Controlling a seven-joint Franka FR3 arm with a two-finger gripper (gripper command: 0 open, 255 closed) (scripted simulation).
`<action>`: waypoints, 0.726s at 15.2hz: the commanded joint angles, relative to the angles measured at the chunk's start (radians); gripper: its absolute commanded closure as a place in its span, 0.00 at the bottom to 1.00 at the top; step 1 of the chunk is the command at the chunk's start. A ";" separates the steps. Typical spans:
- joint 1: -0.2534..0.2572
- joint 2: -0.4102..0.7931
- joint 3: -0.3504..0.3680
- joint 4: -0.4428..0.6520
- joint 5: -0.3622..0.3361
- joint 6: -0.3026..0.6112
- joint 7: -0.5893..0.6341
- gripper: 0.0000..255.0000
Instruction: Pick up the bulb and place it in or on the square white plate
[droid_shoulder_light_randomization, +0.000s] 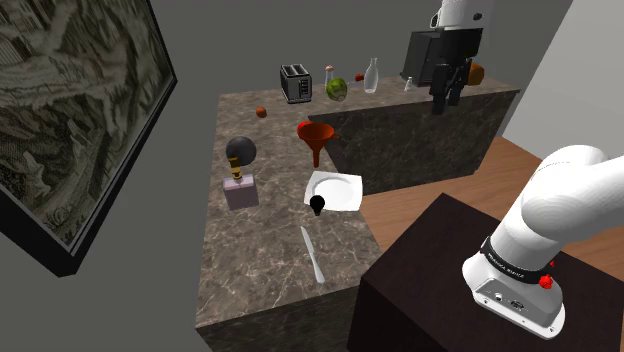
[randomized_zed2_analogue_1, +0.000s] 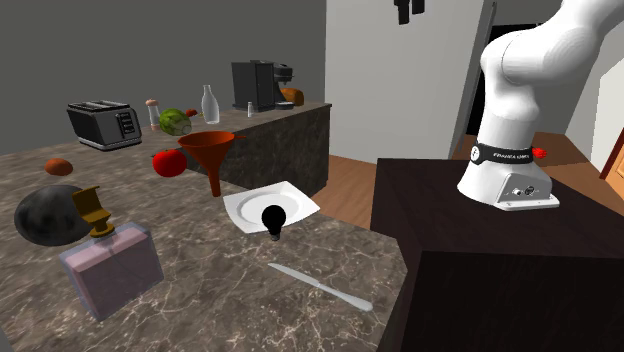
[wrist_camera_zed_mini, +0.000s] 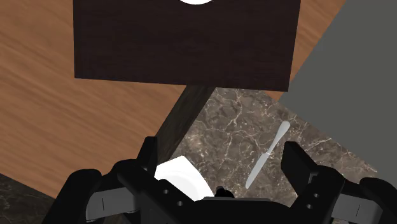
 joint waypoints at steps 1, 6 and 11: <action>0.000 0.000 0.000 0.000 0.000 0.000 0.000 0.00; 0.016 0.119 0.030 -0.056 0.027 0.170 0.029 0.00; 0.032 0.270 0.057 -0.075 0.051 0.338 0.055 0.00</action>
